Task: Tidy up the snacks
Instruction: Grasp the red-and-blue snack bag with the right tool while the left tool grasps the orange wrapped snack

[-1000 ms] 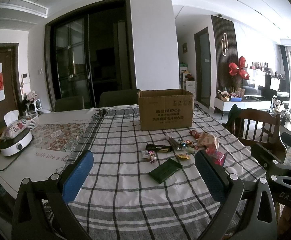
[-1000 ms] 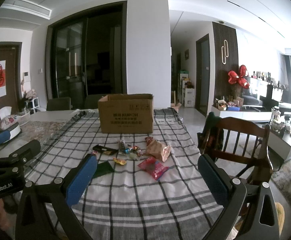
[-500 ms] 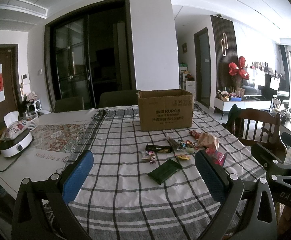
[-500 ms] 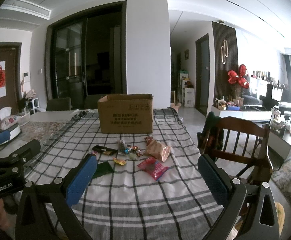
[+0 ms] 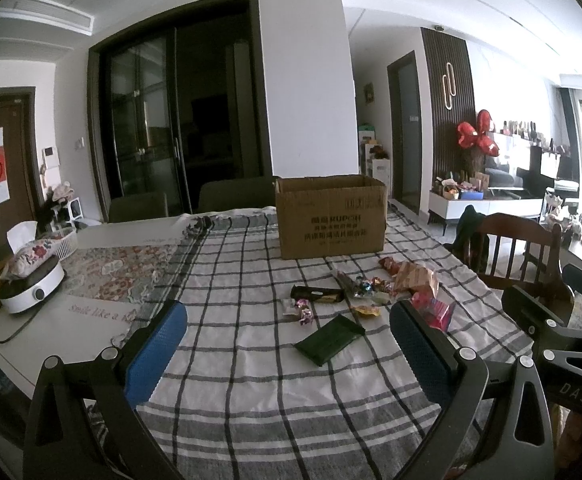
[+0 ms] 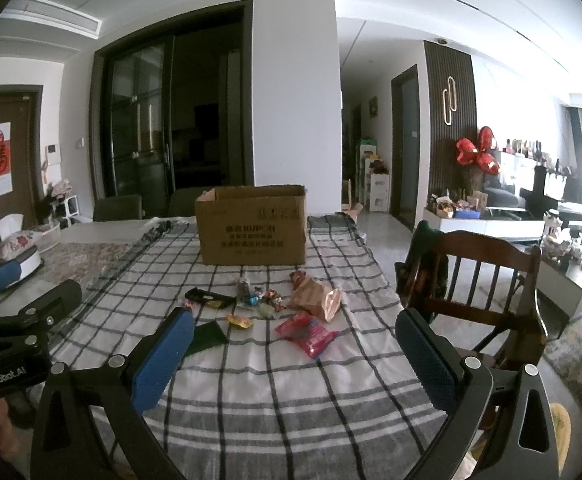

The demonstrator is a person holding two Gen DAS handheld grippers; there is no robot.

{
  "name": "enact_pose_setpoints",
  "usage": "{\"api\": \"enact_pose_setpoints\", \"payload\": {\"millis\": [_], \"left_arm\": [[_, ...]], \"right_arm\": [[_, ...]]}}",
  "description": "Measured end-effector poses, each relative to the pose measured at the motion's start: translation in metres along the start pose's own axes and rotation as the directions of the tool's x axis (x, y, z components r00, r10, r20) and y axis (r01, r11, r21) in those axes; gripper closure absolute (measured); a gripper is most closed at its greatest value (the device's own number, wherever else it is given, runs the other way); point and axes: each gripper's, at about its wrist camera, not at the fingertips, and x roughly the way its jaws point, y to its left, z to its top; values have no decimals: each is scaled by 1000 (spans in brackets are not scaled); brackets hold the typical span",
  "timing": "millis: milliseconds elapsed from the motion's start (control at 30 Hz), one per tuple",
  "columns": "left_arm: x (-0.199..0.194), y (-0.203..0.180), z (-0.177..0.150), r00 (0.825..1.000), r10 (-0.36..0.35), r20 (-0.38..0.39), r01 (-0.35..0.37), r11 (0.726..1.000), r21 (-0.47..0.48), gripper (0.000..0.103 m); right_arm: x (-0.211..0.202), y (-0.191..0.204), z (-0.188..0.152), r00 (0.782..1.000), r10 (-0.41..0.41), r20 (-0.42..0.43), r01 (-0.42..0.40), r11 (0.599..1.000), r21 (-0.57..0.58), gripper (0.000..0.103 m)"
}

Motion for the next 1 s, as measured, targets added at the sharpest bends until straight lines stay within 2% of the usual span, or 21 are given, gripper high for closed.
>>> {"api": "enact_pose_setpoints", "payload": {"millis": [267,567,733,1000], "left_arm": [[5,-3,3,1000,-14,-20,15,999,29,0],[48,-26,6,996,-83,-41,88,989,119,2],[76,-37,9,989,-120,-81,131,981,142,12],[122,-56,3,966,-182,-184,209,968,141,32]], "right_arm": [[7,-1,-3,1000,11,-25,-11,1000,6,1],[44,-12,0,998,7,-62,-7,1000,-1,1],[73,-18,2,995,6,-99,-7,1000,-15,1],[120,-23,-2,979,65,-195,-74,996,-42,4]]}}
